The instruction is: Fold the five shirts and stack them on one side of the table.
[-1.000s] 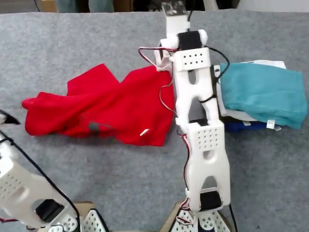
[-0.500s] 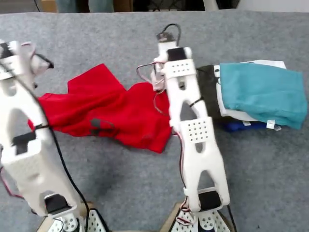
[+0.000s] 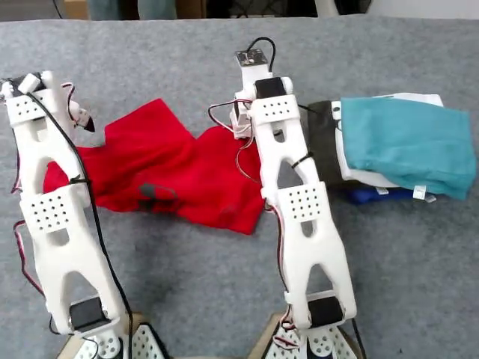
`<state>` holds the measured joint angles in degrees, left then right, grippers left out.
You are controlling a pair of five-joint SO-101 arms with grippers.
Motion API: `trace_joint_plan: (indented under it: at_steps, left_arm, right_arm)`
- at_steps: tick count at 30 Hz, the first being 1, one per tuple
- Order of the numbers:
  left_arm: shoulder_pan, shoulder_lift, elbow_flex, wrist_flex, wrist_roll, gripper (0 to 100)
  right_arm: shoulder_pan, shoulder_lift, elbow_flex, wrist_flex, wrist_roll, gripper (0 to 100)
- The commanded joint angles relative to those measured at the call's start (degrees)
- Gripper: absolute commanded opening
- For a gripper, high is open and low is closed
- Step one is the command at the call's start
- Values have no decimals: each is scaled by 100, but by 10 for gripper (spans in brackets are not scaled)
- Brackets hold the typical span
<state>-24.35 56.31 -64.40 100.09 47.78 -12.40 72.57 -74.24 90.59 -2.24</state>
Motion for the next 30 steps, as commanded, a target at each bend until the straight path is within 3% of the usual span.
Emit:
trace_joint_plan:
  at_steps: [1, 12, 19, 30]
  left_arm:
    - [-189, 26, -277, 70, 220, 249]
    - [-338, 404, -277, 70, 316, 247]
    - [-330, 589, -286, 70, 53, 119]
    - [-119, 545, -286, 70, 44, 112]
  right_arm:
    - [-18, 75, -40, -167, 62, 15]
    - [-18, 84, -40, -158, 185, 15]
    - [-18, 84, -40, -158, 185, 15]
    - [-18, 84, -40, -158, 185, 15]
